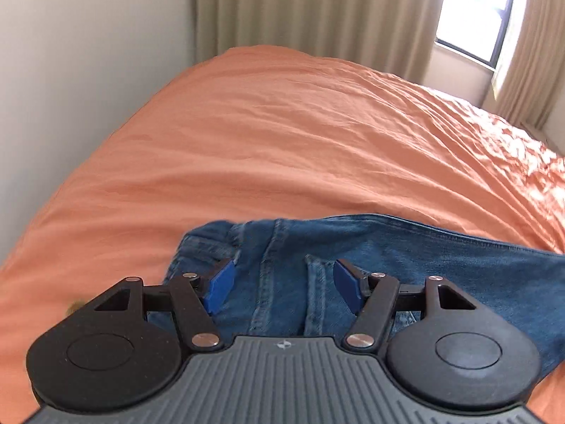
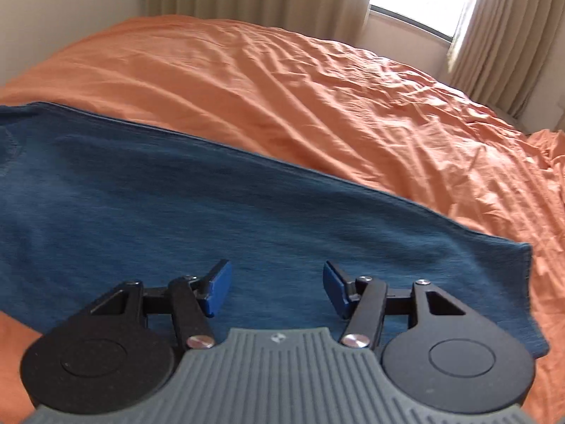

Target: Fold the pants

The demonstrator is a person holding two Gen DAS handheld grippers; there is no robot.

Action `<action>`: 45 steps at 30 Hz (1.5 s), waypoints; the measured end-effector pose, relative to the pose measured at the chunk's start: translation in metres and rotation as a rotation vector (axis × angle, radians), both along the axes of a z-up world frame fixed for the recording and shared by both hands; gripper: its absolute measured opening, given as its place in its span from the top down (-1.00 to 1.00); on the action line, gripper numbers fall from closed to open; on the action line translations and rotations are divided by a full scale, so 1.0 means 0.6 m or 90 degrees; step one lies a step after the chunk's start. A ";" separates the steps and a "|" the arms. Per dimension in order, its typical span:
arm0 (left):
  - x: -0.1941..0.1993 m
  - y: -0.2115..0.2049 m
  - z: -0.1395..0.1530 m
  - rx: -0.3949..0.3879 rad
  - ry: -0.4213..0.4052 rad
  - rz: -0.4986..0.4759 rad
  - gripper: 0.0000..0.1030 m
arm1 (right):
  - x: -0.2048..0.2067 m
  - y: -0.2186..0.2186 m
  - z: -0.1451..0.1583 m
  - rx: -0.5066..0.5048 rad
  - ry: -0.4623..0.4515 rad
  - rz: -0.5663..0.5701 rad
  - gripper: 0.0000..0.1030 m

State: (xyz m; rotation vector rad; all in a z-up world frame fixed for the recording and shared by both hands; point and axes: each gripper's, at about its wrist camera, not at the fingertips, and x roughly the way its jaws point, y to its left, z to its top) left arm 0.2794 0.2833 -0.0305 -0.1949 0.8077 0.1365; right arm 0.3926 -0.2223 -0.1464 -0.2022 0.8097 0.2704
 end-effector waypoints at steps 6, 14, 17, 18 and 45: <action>-0.105 0.092 -0.070 -0.175 -0.019 0.151 -0.48 | -0.037 0.121 -0.008 0.149 0.046 -0.002 -0.04; -0.150 0.140 -0.222 -0.515 -0.135 0.319 -0.50 | -0.038 0.230 -0.031 0.181 0.087 -0.003 -0.04; -0.129 0.138 -0.256 -0.555 -0.159 0.349 -0.46 | -0.024 0.243 -0.050 0.152 0.105 -0.006 -0.04; -0.120 0.138 -0.260 -0.557 -0.164 0.352 -0.39 | -0.024 0.244 -0.055 0.144 0.109 -0.005 -0.04; -0.015 -0.022 -0.141 0.026 -0.082 0.332 -0.41 | -0.034 0.119 -0.030 0.077 0.080 -0.058 -0.07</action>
